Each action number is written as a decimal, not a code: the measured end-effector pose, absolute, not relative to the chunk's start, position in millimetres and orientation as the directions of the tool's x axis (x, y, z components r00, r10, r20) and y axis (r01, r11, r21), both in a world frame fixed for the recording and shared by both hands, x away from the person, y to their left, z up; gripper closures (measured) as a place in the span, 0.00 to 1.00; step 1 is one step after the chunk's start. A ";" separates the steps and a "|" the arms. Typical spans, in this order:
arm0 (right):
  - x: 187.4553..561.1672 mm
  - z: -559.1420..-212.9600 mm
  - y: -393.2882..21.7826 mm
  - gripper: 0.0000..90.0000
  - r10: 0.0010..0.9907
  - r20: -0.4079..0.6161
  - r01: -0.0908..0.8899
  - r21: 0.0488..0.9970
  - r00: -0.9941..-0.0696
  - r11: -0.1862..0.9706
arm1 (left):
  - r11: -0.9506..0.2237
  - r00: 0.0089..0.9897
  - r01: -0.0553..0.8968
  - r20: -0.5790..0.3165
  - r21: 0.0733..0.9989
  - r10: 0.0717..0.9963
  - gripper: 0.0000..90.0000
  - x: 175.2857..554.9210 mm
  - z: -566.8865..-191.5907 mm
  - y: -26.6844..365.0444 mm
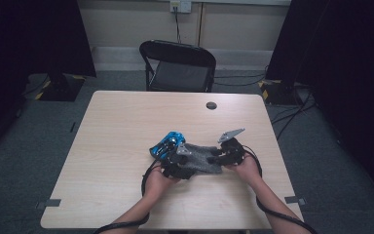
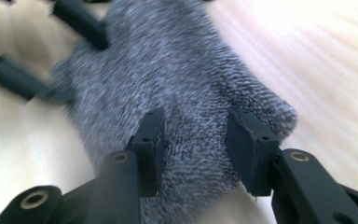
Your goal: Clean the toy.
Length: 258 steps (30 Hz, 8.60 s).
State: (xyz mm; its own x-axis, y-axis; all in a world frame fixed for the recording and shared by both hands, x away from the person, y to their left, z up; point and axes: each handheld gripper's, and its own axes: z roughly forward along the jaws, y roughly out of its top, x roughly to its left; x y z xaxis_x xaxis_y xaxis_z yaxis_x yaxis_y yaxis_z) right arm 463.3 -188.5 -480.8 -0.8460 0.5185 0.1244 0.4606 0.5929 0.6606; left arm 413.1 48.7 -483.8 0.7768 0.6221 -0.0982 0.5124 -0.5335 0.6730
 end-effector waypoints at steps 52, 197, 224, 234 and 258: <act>446.5 -496.9 -155.6 0.42 0.560 0.033 0.403 0.729 -0.828 0.553 | -0.491 0.649 0.623 -0.052 0.609 0.759 0.21 506.9 -477.6 98.4; 450.9 -498.4 -163.3 0.58 0.594 0.082 0.442 0.751 -0.800 0.491 | -0.507 0.621 0.667 -0.030 0.546 0.784 0.28 506.6 -473.3 87.3; 451.2 -498.6 -163.8 0.58 0.592 0.084 0.441 0.752 -0.801 0.490 | -0.527 0.627 0.660 -0.007 0.535 0.779 0.17 508.4 -478.0 87.4; 451.2 -498.5 -163.9 0.58 0.592 0.085 0.442 0.751 -0.802 0.490 | -0.511 0.610 0.682 -0.021 0.523 0.792 0.17 514.1 -483.9 80.1; 453.2 -490.3 -158.3 0.88 0.643 0.045 0.489 0.691 -0.764 0.532 | -0.440 0.594 0.676 -0.084 0.591 0.800 0.28 495.8 -459.0 95.6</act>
